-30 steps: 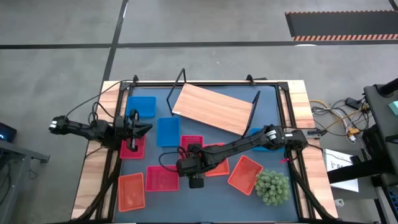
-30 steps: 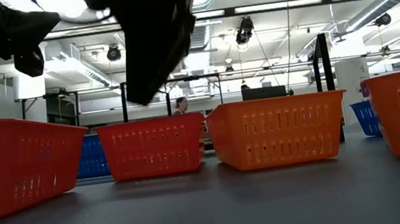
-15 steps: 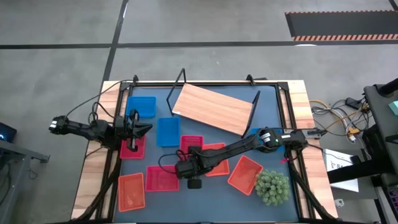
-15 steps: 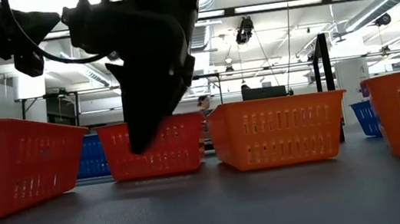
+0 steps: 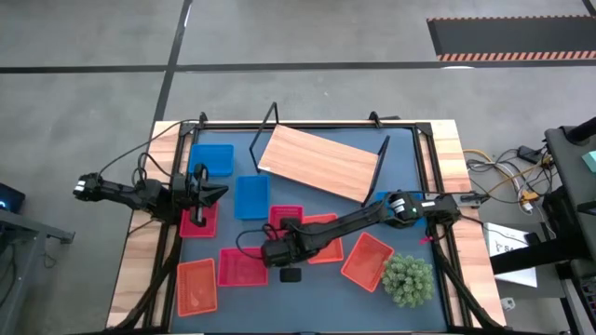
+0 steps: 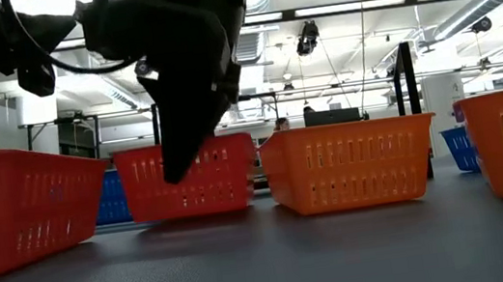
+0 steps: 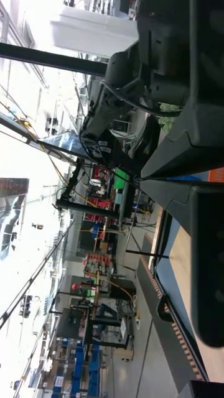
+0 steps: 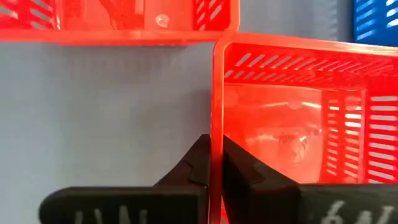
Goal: Stack baskets on shelf by color
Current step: Put the top right red bin on the shelf
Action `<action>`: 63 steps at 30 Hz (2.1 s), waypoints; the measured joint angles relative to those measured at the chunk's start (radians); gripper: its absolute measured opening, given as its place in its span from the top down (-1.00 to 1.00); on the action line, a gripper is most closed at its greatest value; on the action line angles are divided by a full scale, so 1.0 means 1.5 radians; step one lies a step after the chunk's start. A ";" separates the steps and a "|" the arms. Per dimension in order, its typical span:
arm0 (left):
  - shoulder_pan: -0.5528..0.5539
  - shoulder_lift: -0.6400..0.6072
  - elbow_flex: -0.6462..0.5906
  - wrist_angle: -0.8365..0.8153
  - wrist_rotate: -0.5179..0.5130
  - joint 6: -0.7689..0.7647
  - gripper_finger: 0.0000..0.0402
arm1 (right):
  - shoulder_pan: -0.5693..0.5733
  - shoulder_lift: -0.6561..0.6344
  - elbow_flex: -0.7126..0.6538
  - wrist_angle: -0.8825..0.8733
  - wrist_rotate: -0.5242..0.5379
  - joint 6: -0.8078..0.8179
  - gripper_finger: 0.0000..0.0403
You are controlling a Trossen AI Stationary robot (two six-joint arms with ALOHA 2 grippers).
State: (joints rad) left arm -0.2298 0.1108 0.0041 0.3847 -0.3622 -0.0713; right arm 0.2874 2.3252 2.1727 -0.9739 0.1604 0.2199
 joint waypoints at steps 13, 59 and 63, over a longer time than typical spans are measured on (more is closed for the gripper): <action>0.000 0.000 0.000 0.000 0.000 0.000 1.00 | -0.003 -0.025 0.123 -0.121 0.070 -0.002 0.96; 0.000 0.000 0.000 0.001 -0.001 0.000 1.00 | -0.317 -0.003 0.109 -0.023 0.045 -0.085 0.70; 0.000 0.000 0.000 0.002 -0.001 0.000 1.00 | -0.317 -0.011 0.109 -0.031 0.044 -0.084 0.52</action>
State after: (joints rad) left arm -0.2295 0.1108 0.0040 0.3882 -0.3630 -0.0711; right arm -0.1883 2.3089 2.3360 -1.0204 0.2269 0.0940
